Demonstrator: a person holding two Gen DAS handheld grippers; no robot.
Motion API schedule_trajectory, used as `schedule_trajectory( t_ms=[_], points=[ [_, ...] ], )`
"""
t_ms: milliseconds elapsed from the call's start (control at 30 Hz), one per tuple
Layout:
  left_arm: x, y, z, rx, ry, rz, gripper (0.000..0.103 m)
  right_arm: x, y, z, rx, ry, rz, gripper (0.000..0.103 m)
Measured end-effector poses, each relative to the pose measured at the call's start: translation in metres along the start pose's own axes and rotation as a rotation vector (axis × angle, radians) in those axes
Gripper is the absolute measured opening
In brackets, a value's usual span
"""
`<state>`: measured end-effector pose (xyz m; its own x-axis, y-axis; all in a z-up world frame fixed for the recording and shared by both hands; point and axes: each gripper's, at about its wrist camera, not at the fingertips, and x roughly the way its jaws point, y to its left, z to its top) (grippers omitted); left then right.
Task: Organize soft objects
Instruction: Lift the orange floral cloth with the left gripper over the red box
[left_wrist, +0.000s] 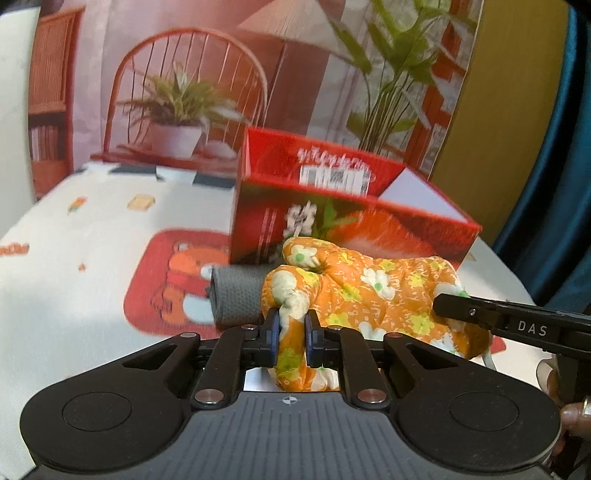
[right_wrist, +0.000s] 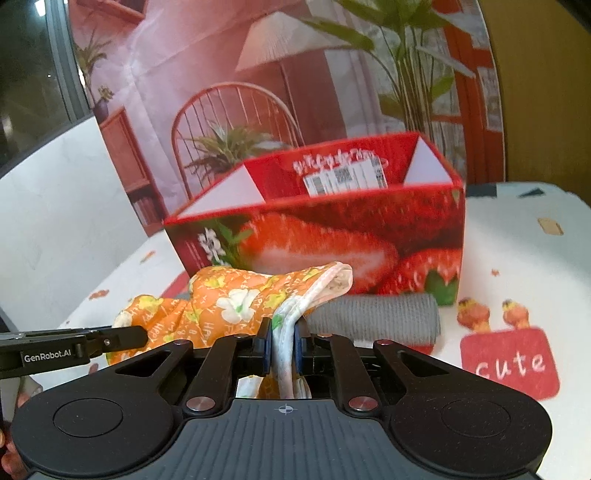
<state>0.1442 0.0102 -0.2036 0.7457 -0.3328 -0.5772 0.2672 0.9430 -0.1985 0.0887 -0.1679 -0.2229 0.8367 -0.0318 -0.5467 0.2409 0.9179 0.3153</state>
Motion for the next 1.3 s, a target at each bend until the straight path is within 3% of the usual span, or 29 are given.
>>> schedule_trajectory(
  t_ms=[633, 1033, 1300],
  points=[
    [-0.016, -0.023, 0.079, 0.022, -0.124, -0.04, 0.014, -0.016, 0.013, 0.094, -0.107, -0.114, 0.041, 0.01],
    [0.025, -0.031, 0.123, 0.027, -0.138, -0.019, 0.014, 0.018, 0.0, 0.15, -0.163, -0.122, 0.009, 0.01],
    [0.073, -0.047, 0.135, 0.067, -0.082, 0.012, 0.014, 0.055, -0.015, 0.171, -0.184, -0.102, -0.038, 0.008]
  ],
)
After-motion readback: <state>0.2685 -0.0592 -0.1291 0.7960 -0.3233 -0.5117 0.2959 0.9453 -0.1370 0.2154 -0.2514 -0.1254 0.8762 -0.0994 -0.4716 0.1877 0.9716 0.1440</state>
